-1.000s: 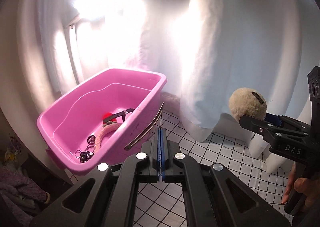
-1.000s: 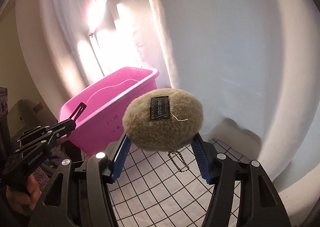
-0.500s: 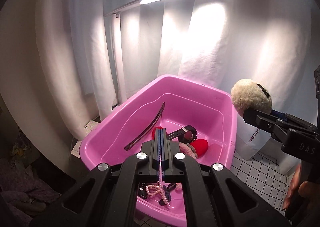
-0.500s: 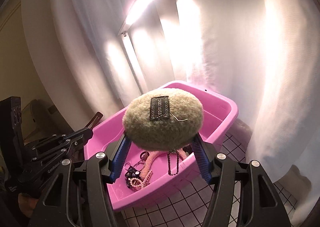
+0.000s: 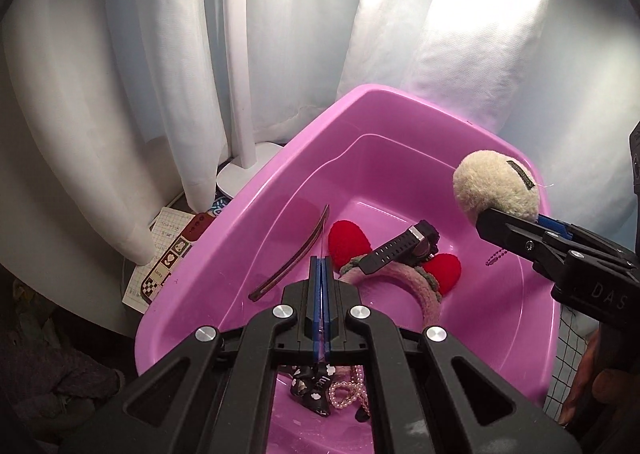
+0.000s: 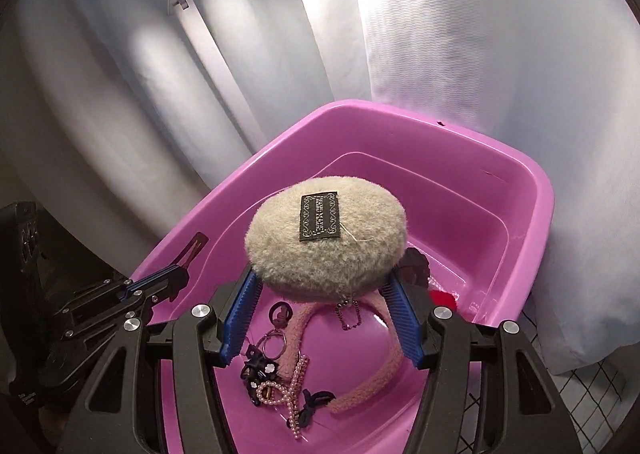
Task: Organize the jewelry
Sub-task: 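Open both tools to drop the brown clip and pom-pom into the tub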
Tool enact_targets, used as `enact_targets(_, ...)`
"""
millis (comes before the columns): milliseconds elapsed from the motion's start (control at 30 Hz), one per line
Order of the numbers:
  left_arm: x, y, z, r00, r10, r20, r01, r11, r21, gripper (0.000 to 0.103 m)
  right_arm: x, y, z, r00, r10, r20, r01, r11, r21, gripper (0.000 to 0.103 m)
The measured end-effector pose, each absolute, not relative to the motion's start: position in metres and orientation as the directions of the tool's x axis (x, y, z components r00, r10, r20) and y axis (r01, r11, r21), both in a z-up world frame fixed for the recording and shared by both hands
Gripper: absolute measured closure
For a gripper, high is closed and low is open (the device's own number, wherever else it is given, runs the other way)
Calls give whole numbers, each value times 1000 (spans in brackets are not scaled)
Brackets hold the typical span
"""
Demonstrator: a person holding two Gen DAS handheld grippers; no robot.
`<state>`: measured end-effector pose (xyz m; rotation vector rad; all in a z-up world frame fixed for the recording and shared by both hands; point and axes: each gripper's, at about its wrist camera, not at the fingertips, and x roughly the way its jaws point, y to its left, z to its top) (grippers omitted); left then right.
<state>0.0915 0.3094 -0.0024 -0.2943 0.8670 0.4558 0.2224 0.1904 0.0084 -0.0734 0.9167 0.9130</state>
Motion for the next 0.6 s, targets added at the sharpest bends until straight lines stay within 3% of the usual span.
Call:
enact_targets(167,100,318,-11,528,252,-811,-508,859,-64,99,232,197,1,254,623,-740,-686,655,317,44)
enact_targets(267,103,320,-16,513,251,-821,-516,854,-61,90,233,196,-2,255,615,-746,-682,661,312,44)
enact_targets(300,103,320,-16,509,253,-822,-518,853,-59,77,235,199,-1,260,607,-751,-675,670,308,40)
enact_targets(333,104,321,-16,506,260,-823,-524,850,-54,50,236,198,0,275,597,-753,-669,682,296,37)
enact_targets(400,101,319,-11,522,278,-807,-533,844,-54,19,235,194,3,295,595,-748,-665,689,287,32)
enact_targets(600,103,313,-3,516,298,-803,-525,851,-22,11,231,188,11,315,594,-740,-670,692,271,31)
